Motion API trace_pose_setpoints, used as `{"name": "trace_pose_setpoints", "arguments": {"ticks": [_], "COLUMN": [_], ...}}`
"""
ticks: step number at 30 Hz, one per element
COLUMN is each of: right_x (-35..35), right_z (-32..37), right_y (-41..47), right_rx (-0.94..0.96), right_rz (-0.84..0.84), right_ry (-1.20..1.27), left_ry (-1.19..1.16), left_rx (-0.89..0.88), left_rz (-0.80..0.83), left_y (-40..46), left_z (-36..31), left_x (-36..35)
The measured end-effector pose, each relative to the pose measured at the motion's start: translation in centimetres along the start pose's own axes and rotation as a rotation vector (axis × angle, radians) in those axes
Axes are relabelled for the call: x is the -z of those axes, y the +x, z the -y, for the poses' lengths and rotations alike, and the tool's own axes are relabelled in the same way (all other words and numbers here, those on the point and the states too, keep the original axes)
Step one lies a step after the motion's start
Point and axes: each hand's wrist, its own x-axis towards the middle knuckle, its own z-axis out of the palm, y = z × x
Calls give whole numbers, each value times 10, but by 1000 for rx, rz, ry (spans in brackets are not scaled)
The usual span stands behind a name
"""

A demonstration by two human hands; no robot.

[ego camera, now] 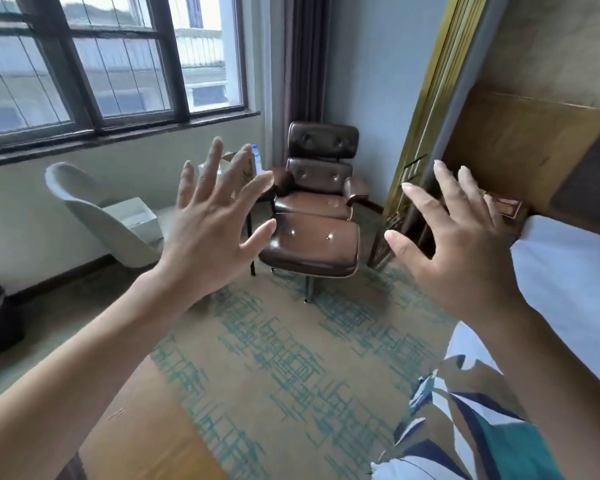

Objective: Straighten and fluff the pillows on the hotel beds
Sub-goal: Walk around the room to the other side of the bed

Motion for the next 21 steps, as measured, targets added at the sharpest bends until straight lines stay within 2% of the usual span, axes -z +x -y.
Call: {"name": "trace_pose_setpoints", "arguments": {"ticks": [8, 13, 21], "right_x": [-41, -65, -121], "right_z": [-95, -150, -245], "right_y": [53, 97, 134], "right_rx": [-120, -154, -311], "right_rz": [-23, -60, -54], "right_ry": [-111, -125, -246], "left_ry": [-82, -99, -225], "left_rx": [-168, -192, -325], "left_rz": [-49, -69, -64], "left_y": [129, 208, 328], "left_z": [-26, -37, -64], "left_x": [-99, -148, -255]}}
